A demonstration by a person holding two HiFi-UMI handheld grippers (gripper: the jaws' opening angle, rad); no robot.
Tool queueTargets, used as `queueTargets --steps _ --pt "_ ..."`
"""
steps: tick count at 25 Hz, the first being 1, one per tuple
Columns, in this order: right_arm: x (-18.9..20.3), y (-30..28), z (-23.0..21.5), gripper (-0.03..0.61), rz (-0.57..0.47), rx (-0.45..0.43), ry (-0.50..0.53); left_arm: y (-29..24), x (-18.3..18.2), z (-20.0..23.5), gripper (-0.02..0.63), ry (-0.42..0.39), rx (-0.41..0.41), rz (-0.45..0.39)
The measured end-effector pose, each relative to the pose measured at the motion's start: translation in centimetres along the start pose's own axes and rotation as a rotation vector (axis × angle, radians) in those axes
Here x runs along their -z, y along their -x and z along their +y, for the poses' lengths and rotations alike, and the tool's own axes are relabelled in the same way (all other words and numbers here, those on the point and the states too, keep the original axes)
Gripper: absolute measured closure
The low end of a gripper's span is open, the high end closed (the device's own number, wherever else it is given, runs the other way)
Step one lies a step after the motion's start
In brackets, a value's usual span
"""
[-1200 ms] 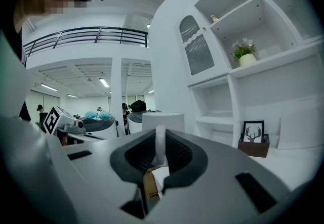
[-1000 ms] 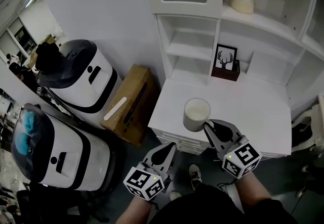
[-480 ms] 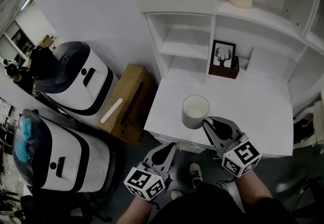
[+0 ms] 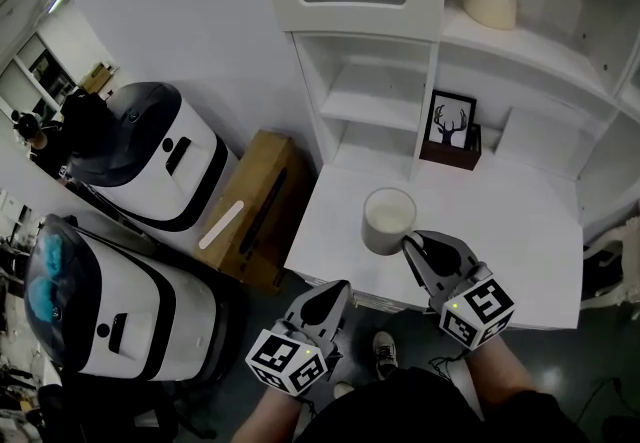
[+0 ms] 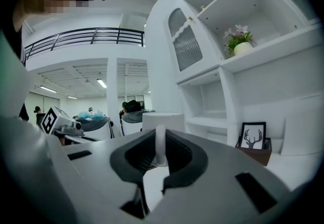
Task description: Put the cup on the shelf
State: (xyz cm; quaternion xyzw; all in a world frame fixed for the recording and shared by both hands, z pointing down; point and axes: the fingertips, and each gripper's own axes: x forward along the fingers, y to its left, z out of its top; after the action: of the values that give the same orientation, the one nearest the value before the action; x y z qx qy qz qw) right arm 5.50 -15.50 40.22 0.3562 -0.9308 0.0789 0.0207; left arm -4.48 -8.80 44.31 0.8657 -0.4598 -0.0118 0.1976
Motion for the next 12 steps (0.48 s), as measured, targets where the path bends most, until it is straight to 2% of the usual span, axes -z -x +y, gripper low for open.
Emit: queueTargets --steps 12 --pt "-0.9 -2.2 -2.4 0.548 -0.006 -0.023 0.004 -2.4 -1.5 1.0 0.609 -0.017 -0.018 -0.012"
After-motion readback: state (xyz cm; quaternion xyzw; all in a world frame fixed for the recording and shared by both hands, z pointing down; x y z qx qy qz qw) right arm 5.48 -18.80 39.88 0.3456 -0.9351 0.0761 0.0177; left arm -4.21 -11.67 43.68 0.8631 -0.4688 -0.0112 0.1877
